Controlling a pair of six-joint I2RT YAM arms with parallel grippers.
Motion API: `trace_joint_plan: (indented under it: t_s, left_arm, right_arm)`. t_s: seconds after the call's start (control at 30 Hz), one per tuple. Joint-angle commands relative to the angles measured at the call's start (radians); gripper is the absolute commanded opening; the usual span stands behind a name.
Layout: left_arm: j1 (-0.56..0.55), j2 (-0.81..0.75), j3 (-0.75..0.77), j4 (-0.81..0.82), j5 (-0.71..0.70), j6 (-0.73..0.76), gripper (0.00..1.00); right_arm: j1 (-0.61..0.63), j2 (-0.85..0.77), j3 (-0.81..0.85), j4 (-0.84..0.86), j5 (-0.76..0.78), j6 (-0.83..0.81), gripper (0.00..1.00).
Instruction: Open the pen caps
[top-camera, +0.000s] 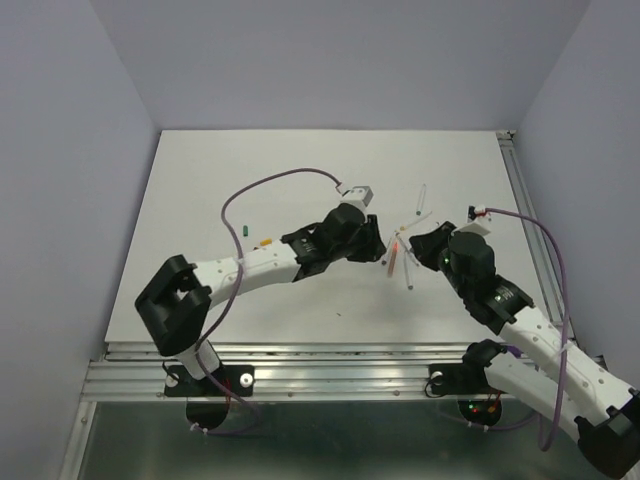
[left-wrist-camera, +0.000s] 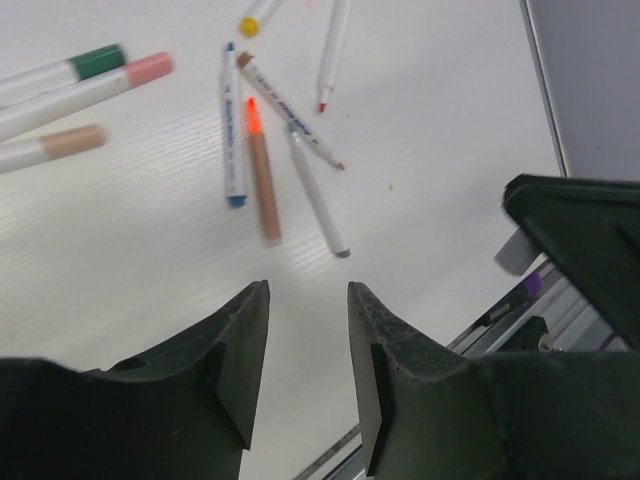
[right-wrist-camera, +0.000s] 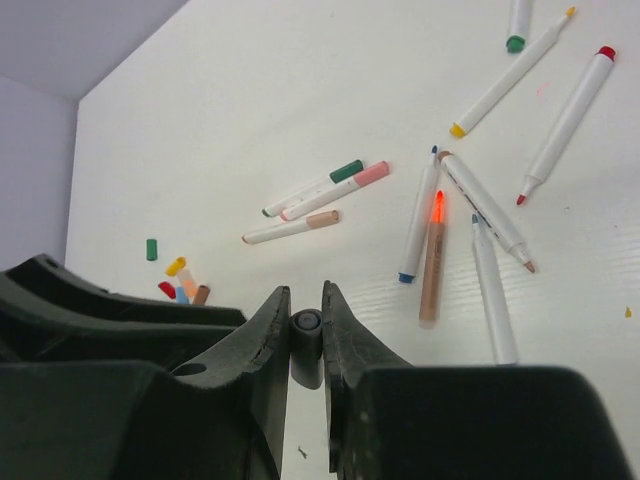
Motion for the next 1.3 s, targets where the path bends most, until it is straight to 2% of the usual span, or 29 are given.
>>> trace_joint_plan:
  t_s: [0.0,0.13,0.17,0.23,0.27,0.37,0.4,0.53,0.57,0.67,0.77,0.93,1.07,1.27]
  left_arm:
    - [0.052,-0.229,-0.203,-0.053,-0.142,-0.030,0.50]
    - [0.069,-0.427,-0.367,-0.147,-0.266,-0.082,0.64]
    - [0.076,-0.530,-0.394,-0.193,-0.287,-0.096,0.80]
    - [0.085,-0.671,-0.460,-0.269,-0.333,-0.145,0.91]
    - [0.085,-0.714,-0.477,-0.296,-0.348,-0.162,0.99]
    - [0.091,-0.855,-0.524,-0.418,-0.418,-0.249,0.99]
    - [0.091,-0.885,-0.524,-0.446,-0.419,-0.266,0.99]
    - [0.094,-1.018,-0.563,-0.556,-0.468,-0.358,0.99]
    - [0.094,-1.032,-0.569,-0.566,-0.466,-0.358,0.99]
    - [0.094,-1.069,-0.581,-0.598,-0.474,-0.397,0.99]
    - [0.094,-1.092,-0.584,-0.592,-0.468,-0.397,0.99]
    - [0.094,-1.098,-0.587,-0.587,-0.462,-0.383,0.99]
    - [0.094,-1.086,-0.597,-0.542,-0.433,-0.343,0.99]
    - [0.094,-1.074,-0.595,-0.526,-0.423,-0.325,0.99]
  right_arm:
    - [0.002,0.072,0.101,0.005,-0.096,-0.074,0.01]
    - [0.004,0.168,0.105,0.134,-0.283,-0.083,0.01]
    - [0.005,0.235,0.106,0.166,-0.328,-0.087,0.01]
    - [0.031,0.307,0.138,0.239,-0.414,-0.088,0.01]
    - [0.051,0.350,0.155,0.252,-0.408,-0.095,0.01]
    - [0.156,0.567,0.262,0.263,-0.342,-0.133,0.01]
    - [0.181,0.568,0.297,0.263,-0.326,-0.141,0.01]
    - [0.282,0.851,0.506,0.300,-0.336,-0.192,0.01]
    - [0.292,0.902,0.506,0.297,-0.336,-0.196,0.01]
    - [0.316,1.067,0.688,0.275,-0.333,-0.212,0.01]
    - [0.338,1.190,0.781,0.246,-0.310,-0.230,0.03]
    - [0.353,1.315,0.936,0.234,-0.319,-0.269,0.11]
    - [0.353,1.404,1.031,0.197,-0.309,-0.285,0.13]
    - [0.353,1.463,1.091,0.150,-0.299,-0.290,0.21]
